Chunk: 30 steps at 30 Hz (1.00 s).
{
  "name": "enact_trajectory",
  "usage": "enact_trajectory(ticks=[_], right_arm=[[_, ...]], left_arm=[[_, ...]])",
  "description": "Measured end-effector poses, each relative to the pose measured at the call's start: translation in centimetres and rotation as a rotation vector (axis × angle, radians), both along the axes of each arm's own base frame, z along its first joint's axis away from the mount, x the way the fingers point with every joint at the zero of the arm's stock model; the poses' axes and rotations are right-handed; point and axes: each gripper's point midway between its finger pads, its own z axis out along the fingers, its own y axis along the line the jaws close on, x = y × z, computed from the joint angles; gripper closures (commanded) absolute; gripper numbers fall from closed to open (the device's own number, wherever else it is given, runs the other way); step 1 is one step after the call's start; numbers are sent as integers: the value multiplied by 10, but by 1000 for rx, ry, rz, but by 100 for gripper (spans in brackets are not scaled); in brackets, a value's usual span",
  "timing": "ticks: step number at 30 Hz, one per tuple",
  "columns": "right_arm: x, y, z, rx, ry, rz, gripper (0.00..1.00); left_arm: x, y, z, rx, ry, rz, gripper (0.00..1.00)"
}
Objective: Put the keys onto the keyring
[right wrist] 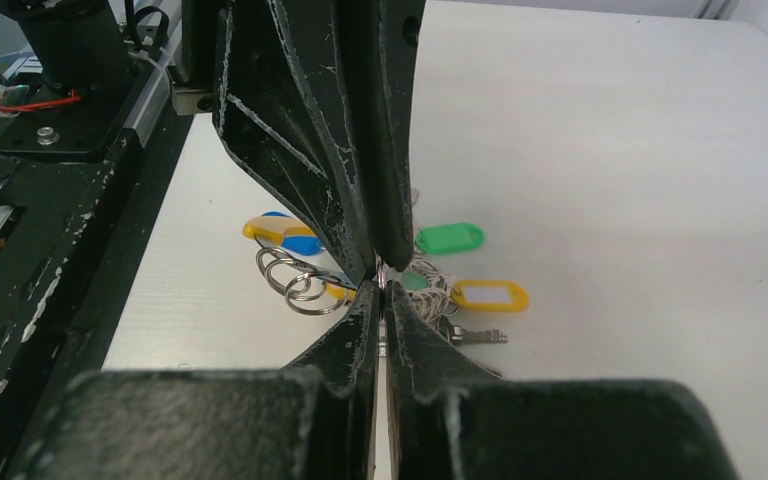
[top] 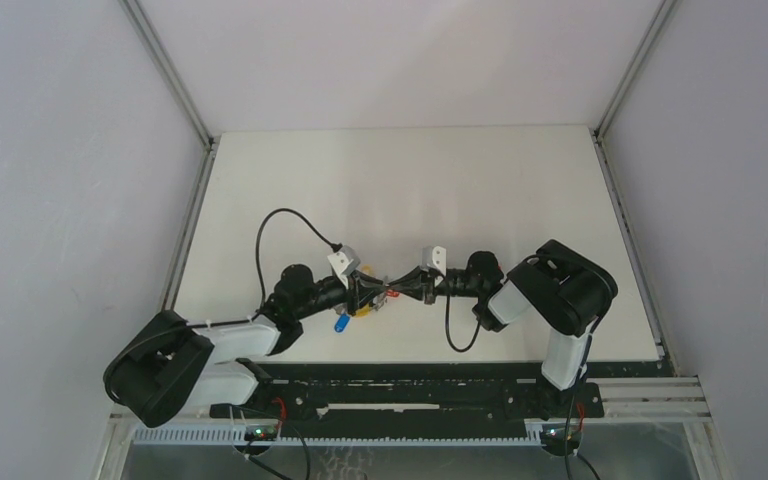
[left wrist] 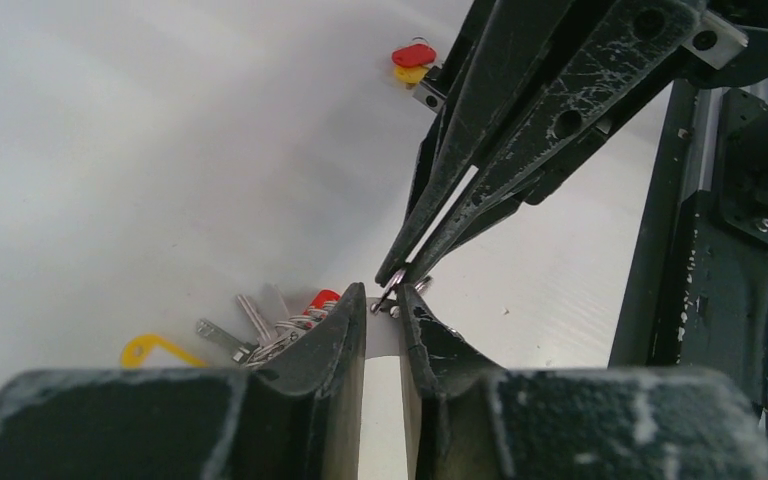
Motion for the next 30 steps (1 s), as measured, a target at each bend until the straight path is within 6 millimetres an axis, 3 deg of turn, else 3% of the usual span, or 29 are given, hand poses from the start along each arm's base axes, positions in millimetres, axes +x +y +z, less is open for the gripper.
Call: enact_trajectory(ticks=[9, 30], right_arm=[[-1, -1, -3, -7, 29, 27, 100], [-10, -1, 3, 3, 57, 114, 100]], left_arm=[[-2, -2, -5, 35, -2, -27, 88], [-10, -1, -9, 90, -8, -68, 84]])
